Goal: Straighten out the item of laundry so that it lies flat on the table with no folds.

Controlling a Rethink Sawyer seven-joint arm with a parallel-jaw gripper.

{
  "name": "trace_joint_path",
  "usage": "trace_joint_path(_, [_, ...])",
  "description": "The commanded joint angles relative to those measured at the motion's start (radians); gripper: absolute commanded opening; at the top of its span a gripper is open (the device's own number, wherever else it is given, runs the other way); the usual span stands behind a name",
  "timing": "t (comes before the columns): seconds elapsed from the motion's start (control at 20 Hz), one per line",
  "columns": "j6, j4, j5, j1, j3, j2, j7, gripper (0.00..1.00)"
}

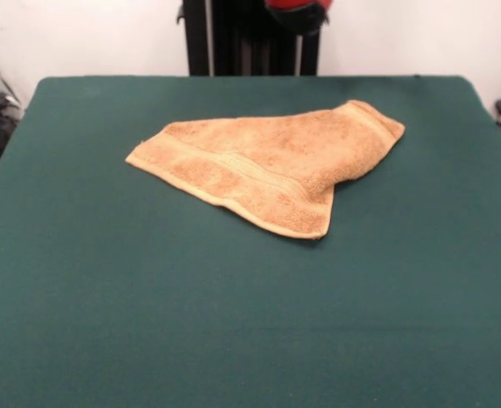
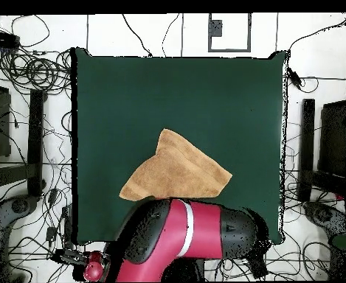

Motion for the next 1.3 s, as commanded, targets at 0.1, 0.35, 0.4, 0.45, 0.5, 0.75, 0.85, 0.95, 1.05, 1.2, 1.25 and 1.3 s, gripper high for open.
trace_joint_path(0.1, [0.067,-0.034,0.032,0.044,-0.089,-0.016,-0.327,1.00])
trace_joint_path(0.35, [0.072,-0.058,0.077,0.061,-0.140,-0.033,-0.415,1.00])
trace_joint_path(0.4, [0.071,-0.056,0.099,0.066,-0.164,-0.046,-0.454,1.00])
trace_joint_path(0.45, [0.070,-0.051,0.117,0.073,-0.182,-0.057,-0.477,1.00])
trace_joint_path(0.5, [0.068,-0.046,0.136,0.079,-0.200,-0.069,-0.499,1.00])
trace_joint_path(0.75, [0.035,-0.006,0.274,0.134,-0.324,-0.143,-0.632,1.00])
trace_joint_path(0.85, [0.023,0.031,0.352,0.173,-0.403,-0.190,-0.685,1.00])
trace_joint_path(0.95, [0.016,0.072,0.415,0.205,-0.489,-0.234,-0.724,1.00])
trace_joint_path(1.05, [0.012,0.108,0.462,0.236,-0.565,-0.282,-0.730,1.00])
trace_joint_path(1.2, [-0.052,0.173,0.580,0.267,-0.678,-0.316,-0.777,1.00])
trace_joint_path(1.25, [-0.072,0.189,0.608,0.274,-0.706,-0.319,-0.783,1.00])
trace_joint_path(1.3, [-0.097,0.220,0.664,0.290,-0.746,-0.336,-0.787,1.00])
